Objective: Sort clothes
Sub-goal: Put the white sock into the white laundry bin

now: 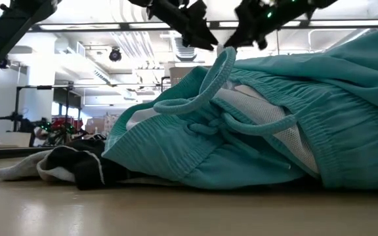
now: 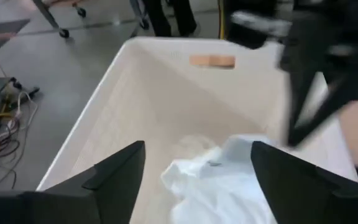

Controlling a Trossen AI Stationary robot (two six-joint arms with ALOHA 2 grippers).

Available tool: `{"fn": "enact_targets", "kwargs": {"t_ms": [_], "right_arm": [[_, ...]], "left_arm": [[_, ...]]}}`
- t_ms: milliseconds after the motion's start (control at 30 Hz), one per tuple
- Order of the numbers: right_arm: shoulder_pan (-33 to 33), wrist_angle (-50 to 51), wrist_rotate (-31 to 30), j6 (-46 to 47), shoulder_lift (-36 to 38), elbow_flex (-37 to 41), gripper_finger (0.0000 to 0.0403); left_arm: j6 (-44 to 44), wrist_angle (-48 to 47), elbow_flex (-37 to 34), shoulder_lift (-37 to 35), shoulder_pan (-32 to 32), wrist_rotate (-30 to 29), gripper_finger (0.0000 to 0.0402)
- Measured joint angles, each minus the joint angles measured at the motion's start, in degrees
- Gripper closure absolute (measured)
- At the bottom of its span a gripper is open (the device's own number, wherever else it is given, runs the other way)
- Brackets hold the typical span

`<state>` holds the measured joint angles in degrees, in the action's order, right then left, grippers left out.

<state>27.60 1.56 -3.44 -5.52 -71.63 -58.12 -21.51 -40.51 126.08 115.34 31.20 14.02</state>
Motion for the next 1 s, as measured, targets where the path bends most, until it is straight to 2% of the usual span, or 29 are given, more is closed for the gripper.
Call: {"fn": "enact_targets", "kwargs": {"t_ms": [267, 600, 800, 1000], "right_arm": [[4.4, 3.5, 0.7, 0.7, -10.8, -4.1, 0.0403], [7.6, 15.3, 2.1, 2.8, -24.2, -10.9, 0.0403], [7.7, 16.9, 4.0, 3.7, -29.2, -11.3, 0.0403], [7.7, 17.6, 4.0, 4.3, -31.8, -11.3, 0.0403]], "left_arm": [[-0.3, -1.1, -0.2, -3.6, 0.0, 0.4, 0.0087], [-0.2, -1.3, -3.2, -9.1, 0.1, 1.9, 0.0116], [0.0, 4.3, -13.4, -15.6, 0.1, 2.8, 0.0137], [2.3, 22.3, -32.0, -26.0, 0.2, 5.9, 0.0148]]}}
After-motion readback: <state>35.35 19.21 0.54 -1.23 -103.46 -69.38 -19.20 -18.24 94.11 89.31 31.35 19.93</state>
